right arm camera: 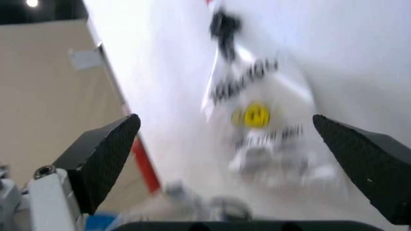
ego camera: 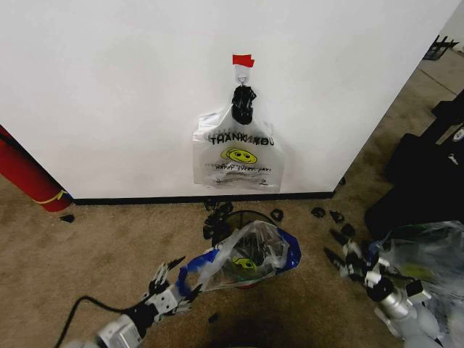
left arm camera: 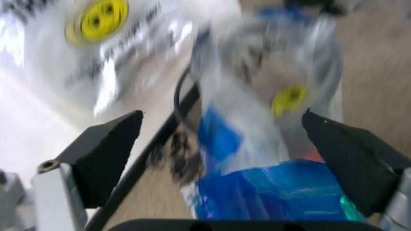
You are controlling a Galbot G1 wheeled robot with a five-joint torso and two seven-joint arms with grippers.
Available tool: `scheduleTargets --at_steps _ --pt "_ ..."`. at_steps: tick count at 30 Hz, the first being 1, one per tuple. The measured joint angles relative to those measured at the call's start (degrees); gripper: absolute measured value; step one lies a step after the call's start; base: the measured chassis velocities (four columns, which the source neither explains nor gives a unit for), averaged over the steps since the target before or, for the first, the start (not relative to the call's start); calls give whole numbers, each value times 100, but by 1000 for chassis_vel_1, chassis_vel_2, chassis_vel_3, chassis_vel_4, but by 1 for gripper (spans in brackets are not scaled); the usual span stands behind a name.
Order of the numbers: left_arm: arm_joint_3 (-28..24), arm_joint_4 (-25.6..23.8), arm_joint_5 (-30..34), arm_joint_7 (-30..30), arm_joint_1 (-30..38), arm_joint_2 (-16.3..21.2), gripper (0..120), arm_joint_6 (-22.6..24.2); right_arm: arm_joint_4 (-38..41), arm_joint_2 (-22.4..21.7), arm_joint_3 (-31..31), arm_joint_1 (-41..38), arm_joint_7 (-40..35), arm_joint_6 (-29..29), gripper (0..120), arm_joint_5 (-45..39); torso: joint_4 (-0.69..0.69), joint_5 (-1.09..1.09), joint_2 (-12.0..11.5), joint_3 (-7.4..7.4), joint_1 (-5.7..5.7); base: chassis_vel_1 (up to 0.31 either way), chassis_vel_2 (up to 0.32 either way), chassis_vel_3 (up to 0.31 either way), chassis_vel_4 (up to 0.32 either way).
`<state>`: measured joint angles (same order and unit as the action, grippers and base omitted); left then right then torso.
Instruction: Pick up the garbage bag from the wall and place it over the trash bin.
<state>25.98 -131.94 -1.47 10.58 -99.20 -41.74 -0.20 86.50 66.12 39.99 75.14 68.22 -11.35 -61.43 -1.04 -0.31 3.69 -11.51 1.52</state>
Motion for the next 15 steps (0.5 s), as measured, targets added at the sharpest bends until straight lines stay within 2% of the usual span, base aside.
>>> scheduleTargets --at_steps 1,4,5,9,11,13,14,15 --pt "-9 -15 44 73 59 0 100 24 61 4 -10 3 -52 -14 100 -7 0 0 0 0 0 0 0 0 0" --pt "-56 57 258 848 323 -37 100 113 389 23 -67 4 -184 -50 100 -17 1 1 0 0 0 0 0 0 0" --pt "-56 57 258 848 323 -37 100 113 389 23 -67 4 -184 -50 100 -17 1 1 0 0 0 0 0 0 0" --pt "11 411 383 1929 641 -180 100 -71 487 -8 -73 -14 -148 -52 100 -13 1 0 0 0 0 0 0 0 0" --pt "0 486 488 2069 716 -207 100 -147 487 -15 -73 -24 -130 -52 100 -8 1 0 0 0 0 0 0 0 0" --pt "-100 732 993 2451 990 -278 100 -571 457 -20 -72 -53 -79 -52 100 9 1 1 0 0 0 0 0 0 0" --pt "-111 759 1057 2497 1021 -287 100 -619 452 -20 -72 -55 -74 -52 100 10 1 1 0 0 0 0 0 0 0" --pt "-182 998 1585 2959 1289 -385 100 -959 406 -7 -73 -71 -26 -52 100 27 0 -1 0 0 0 0 0 0 0"
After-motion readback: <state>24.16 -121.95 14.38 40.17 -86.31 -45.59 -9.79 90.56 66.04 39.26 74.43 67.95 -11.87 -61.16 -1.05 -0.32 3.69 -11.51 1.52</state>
